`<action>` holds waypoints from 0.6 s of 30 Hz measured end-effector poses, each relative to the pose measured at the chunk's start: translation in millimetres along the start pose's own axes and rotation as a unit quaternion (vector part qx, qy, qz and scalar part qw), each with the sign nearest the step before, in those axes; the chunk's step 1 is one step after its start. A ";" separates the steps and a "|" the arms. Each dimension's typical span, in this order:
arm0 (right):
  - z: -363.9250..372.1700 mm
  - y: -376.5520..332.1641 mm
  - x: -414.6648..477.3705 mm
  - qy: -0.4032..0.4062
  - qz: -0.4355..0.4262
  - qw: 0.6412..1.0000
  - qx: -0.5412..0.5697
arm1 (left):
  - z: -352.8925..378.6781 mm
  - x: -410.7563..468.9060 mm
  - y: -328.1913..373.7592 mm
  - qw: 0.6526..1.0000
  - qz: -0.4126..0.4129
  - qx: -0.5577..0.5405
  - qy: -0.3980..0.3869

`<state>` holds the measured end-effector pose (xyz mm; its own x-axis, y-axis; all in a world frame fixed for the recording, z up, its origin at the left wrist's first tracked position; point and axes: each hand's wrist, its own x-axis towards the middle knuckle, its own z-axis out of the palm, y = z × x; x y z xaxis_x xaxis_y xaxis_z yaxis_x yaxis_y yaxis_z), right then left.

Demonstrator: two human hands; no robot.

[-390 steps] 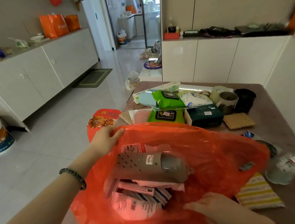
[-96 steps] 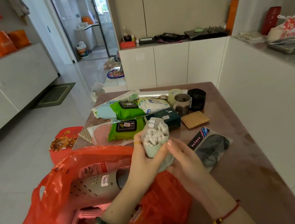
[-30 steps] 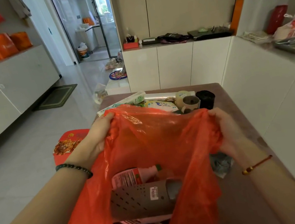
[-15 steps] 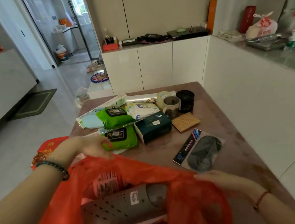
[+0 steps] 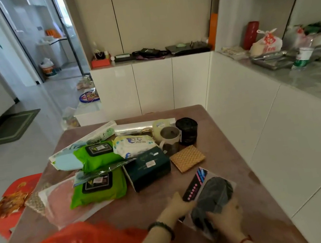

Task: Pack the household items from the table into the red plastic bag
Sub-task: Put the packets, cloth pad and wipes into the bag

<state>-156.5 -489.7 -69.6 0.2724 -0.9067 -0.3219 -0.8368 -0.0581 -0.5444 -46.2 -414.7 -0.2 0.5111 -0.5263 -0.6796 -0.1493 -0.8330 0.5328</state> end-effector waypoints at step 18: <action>-45.3 -83.7 -48.6 -0.266 -0.180 0.897 0.305 | -64.6 -27.4 -25.4 0.913 0.131 -0.378 0.082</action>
<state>-121.2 -459.7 26.7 0.7958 -0.5389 -0.2761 -0.2782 0.0797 -0.9572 -1.8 -368.1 37.4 0.6710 -0.6064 -0.4268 0.3104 -0.2930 0.9043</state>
